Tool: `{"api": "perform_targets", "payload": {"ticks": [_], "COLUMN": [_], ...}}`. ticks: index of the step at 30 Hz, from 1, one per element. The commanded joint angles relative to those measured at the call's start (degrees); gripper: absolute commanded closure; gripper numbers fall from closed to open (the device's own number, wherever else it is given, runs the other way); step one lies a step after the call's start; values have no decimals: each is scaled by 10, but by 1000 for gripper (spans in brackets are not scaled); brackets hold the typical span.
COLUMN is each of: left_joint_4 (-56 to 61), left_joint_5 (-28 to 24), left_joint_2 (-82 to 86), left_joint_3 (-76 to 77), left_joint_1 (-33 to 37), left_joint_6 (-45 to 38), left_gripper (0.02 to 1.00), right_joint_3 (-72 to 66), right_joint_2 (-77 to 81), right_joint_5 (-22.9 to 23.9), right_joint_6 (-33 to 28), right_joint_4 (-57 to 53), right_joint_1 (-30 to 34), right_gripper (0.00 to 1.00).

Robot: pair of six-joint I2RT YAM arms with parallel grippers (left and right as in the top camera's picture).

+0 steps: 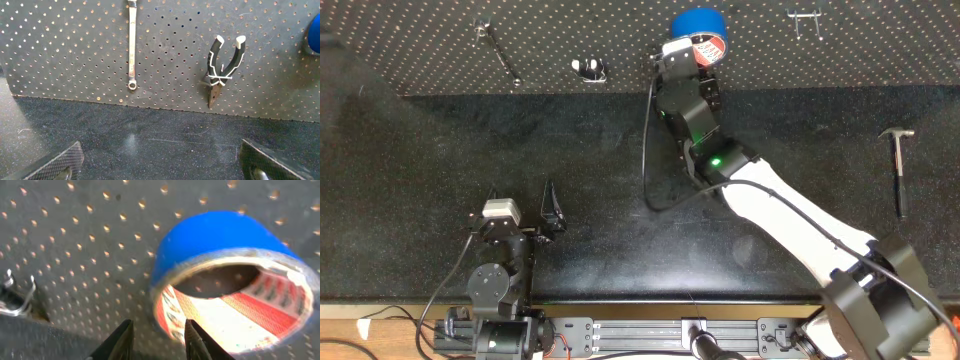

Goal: Place Tools Onto Pegboard

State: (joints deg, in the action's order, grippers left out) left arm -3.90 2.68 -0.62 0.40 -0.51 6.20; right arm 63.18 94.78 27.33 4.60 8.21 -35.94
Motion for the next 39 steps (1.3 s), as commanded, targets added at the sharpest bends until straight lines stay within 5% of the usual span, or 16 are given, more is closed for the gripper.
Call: {"api": "perform_targets", "payload": {"ticks": [1, 4, 5, 7, 9, 16, 19, 25, 39], "left_joint_4": [-5, -5, -5, -5, -5, -5, -5, -5, -5], "left_joint_5": [-4, -4, -4, -4, -4, -4, -4, -4, -4], "left_joint_2": [4, 4, 4, 4, 4, 4, 4, 4, 4], "left_joint_3": [-1, -1, -1, -1, -1, -1, -1, -1, -1], "left_joint_1": [2, 2, 2, 2, 2, 2, 2, 2, 2], "left_joint_6": [-7, -7, -7, -7, -7, -7, -7, -7, -7], "left_gripper": [23, 23, 23, 23, 23, 23, 23, 23, 23], "right_joint_3": [5, 5, 5, 5, 5, 4, 4, 4, 4], "right_joint_2": [-102, -184, -205, -250, -269, -239, -164, -16, 82], "right_joint_5": [-82, -188, -248, -356, -355, -353, -353, -353, -299], "right_joint_6": [-2, 71, 78, 78, 64, -229, -285, -384, -384], "right_joint_4": [-120, -341, -405, -549, -619, -699, -668, -577, -564], "right_joint_1": [3, 15, 30, 103, 185, 633, 716, 729, 729], "right_gripper": [636, 303, 23, 12, 9, 7, 7, 3, 5]}}
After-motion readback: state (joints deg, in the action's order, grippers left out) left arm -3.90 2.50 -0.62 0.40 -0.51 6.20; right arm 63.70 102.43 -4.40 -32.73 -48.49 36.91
